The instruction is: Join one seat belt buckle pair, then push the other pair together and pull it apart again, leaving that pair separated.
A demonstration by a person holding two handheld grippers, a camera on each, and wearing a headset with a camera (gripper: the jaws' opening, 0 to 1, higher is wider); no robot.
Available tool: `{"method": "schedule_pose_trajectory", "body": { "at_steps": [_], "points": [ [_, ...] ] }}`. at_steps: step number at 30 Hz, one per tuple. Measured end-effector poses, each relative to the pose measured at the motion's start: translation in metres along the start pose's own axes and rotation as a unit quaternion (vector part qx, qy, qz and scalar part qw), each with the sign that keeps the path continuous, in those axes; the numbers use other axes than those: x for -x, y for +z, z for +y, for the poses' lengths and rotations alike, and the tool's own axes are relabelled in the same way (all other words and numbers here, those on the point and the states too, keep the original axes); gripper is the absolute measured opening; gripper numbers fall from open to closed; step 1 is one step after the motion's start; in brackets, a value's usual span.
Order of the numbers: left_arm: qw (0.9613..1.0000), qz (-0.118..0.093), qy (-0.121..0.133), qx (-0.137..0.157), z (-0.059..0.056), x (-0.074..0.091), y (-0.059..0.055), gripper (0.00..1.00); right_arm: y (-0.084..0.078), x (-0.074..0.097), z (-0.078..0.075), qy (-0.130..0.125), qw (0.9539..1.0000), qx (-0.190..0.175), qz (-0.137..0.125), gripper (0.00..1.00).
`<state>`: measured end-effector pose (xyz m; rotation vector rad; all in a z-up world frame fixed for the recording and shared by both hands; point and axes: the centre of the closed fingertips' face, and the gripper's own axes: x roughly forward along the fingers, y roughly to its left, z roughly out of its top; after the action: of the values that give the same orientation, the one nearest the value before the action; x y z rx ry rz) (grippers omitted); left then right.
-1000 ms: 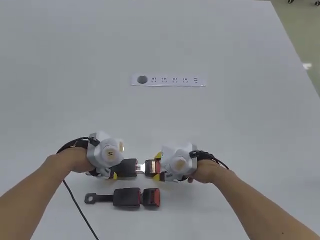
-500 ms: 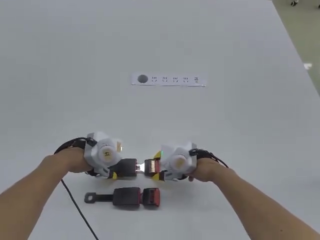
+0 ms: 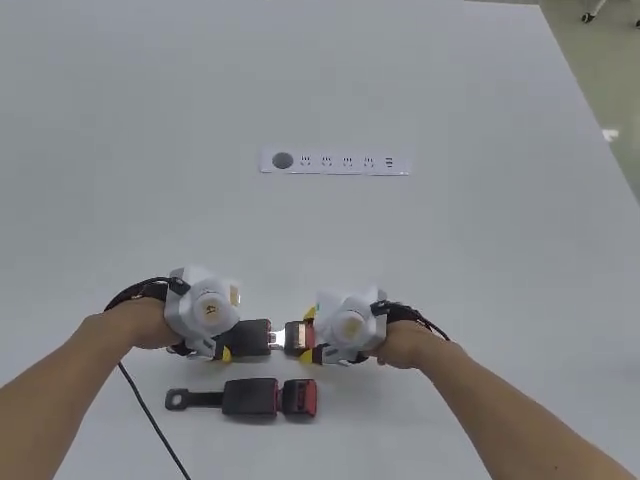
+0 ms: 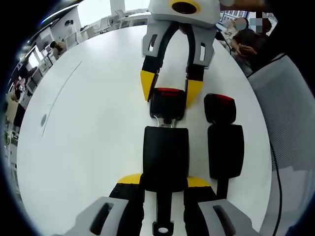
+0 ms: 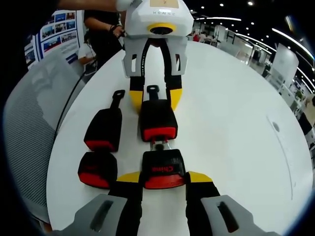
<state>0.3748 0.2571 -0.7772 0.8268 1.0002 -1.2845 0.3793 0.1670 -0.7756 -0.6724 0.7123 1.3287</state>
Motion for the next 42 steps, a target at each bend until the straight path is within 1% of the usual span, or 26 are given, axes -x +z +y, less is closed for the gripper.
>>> {"method": "schedule_pose_trajectory", "body": {
  "at_steps": [5,8,10,12,14,20,26,29,34,42],
  "points": [
    [1.0,-0.002,-0.001,-0.001,0.0,0.0,0.0,0.3,0.002,-0.001,0.0,0.007,0.9999,0.008,-0.002,0.29],
    [1.0,0.0,-0.002,0.0,-0.001,0.001,0.0,0.3,0.005,-0.001,0.0,0.012,0.9999,0.013,0.001,0.29],
    [1.0,0.001,-0.001,0.0,0.0,0.0,0.0,0.3,0.005,-0.002,0.0,0.011,0.9999,0.012,0.002,0.29],
    [1.0,0.003,0.0,0.0,-0.001,0.0,0.0,0.3,0.009,-0.002,0.002,0.01,0.9999,0.011,-0.003,0.29],
    [1.0,0.004,0.0,0.001,-0.001,0.0,0.001,0.3,0.012,-0.004,0.003,0.01,0.9999,0.009,-0.003,0.29],
    [1.0,-0.001,0.001,0.003,-0.002,0.001,0.003,0.3,0.016,0.001,0.006,0.005,1.0,0.002,-0.003,0.29],
    [1.0,-0.002,0.001,0.004,-0.002,0.001,0.004,0.29,0.013,-0.004,0.003,0.004,1.0,-0.002,0.002,0.29],
    [1.0,-0.002,0.0,0.002,-0.002,0.0,0.003,0.29,0.014,-0.001,0.004,0.005,1.0,0.004,0.004,0.29],
    [1.0,-0.004,-0.001,-0.002,-0.002,0.001,0.004,0.29,0.013,-0.003,0.003,0.009,0.9998,0.018,0.007,0.29],
    [0.9999,0.004,-0.006,-0.012,-0.003,0.001,0.002,0.29,0.011,-0.008,0.002,0.013,0.9996,0.023,0.008,0.29]
  ]
}}
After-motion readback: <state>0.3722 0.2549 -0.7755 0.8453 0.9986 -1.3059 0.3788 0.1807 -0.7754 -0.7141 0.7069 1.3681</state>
